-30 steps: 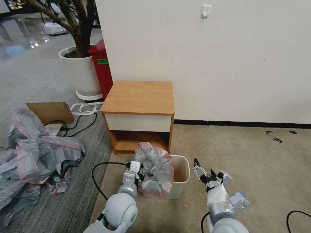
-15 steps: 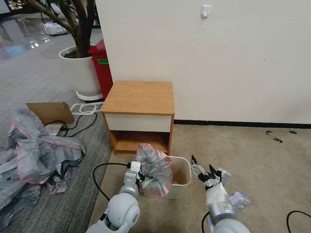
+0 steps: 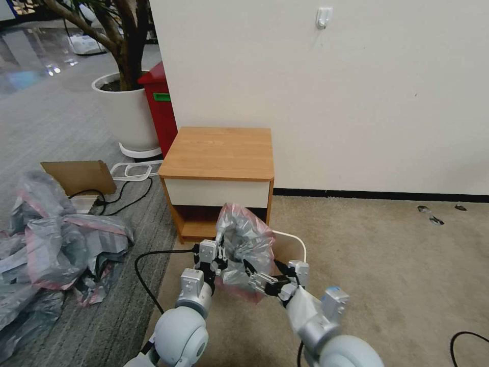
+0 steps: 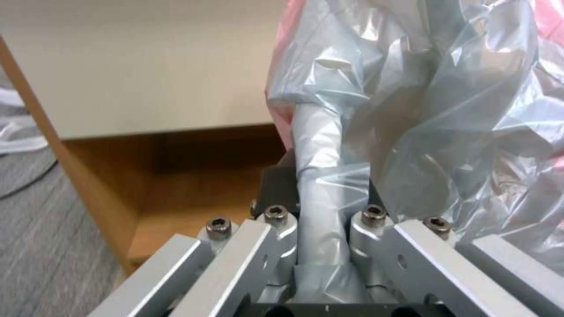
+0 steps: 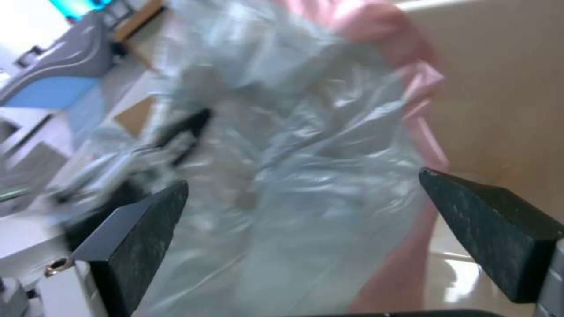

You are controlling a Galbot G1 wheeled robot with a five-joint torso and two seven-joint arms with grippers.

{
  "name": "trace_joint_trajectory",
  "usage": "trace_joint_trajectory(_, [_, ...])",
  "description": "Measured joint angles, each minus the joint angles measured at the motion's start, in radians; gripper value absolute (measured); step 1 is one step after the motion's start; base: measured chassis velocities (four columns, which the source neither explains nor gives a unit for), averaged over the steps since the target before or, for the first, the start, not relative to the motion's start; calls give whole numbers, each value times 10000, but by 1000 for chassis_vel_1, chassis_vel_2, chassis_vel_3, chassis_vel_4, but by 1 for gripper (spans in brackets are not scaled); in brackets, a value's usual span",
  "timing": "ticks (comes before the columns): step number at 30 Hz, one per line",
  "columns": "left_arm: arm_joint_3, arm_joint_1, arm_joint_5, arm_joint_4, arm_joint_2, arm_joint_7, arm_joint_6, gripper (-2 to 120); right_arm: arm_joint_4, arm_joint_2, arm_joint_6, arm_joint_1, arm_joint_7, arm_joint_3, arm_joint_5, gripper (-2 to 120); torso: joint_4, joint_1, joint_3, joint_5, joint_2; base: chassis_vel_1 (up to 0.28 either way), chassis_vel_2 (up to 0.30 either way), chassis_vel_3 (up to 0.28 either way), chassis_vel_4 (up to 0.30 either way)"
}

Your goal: Pick up the garbage bag from the table and place it over the trash can.

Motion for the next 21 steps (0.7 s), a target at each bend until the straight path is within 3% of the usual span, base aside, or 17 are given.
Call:
trace_joint_trajectory(10, [-59, 223, 457, -14, -17, 647, -985, 7, -161, 316, -386, 626, 1204, 50, 290, 83, 0, 0, 0, -1, 0, 0, 0, 0, 0])
trace_joint_trajectory(21, [-326, 415, 583, -26, -59, 1131, -1727, 7, -320, 503, -584, 864, 2077, 35, 387, 81, 0, 1, 0, 0, 0, 0, 0, 0, 0])
